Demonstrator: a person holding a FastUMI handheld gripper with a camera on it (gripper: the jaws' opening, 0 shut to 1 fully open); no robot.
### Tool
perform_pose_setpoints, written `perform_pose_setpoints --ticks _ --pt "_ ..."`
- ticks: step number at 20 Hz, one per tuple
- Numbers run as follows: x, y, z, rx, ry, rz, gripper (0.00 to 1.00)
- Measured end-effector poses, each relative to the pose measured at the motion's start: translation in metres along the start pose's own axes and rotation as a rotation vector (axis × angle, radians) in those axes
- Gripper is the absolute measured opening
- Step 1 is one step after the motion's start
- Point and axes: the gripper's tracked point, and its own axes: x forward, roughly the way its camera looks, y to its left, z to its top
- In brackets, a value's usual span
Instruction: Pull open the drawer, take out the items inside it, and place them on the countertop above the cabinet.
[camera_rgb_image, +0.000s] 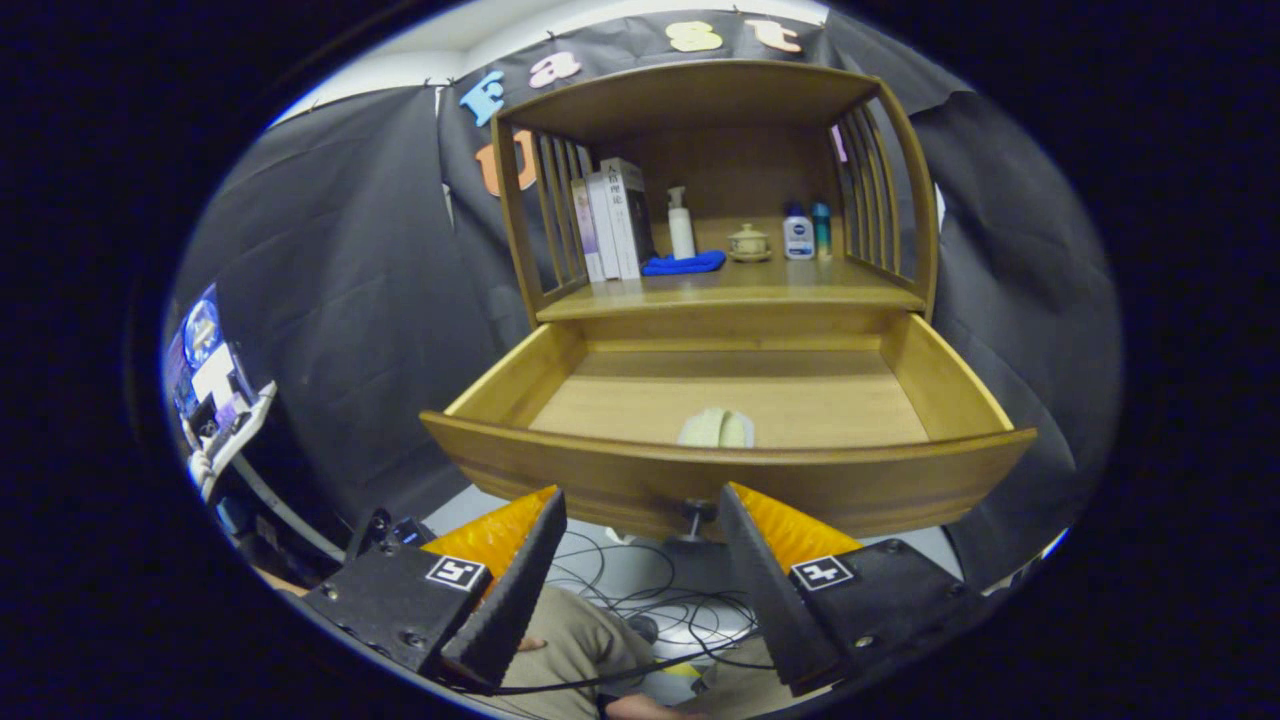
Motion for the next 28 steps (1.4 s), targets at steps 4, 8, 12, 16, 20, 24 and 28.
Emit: perform_pose_setpoints --ticks 4,8,12,16,20,24,28 --pt "0.026 -0.014 0.036 0.005 0.019 -0.061 0.98" --pt "0.064 -0.017 0.044 0.100 0.133 -0.023 0.98" --pt "0.100 -0.041 0.044 0.155 0.228 -0.082 0.95" --pt "0.126 -0.058 0.032 0.163 0.349 -0.133 0.91" --pt "0.140 -0.068 0.012 0.181 0.454 -0.181 0.75" --pt "0.146 -0.064 0.001 0.154 0.505 -0.182 0.61" --pt "0.155 -0.070 -0.004 0.141 0.521 -0.208 0.44"
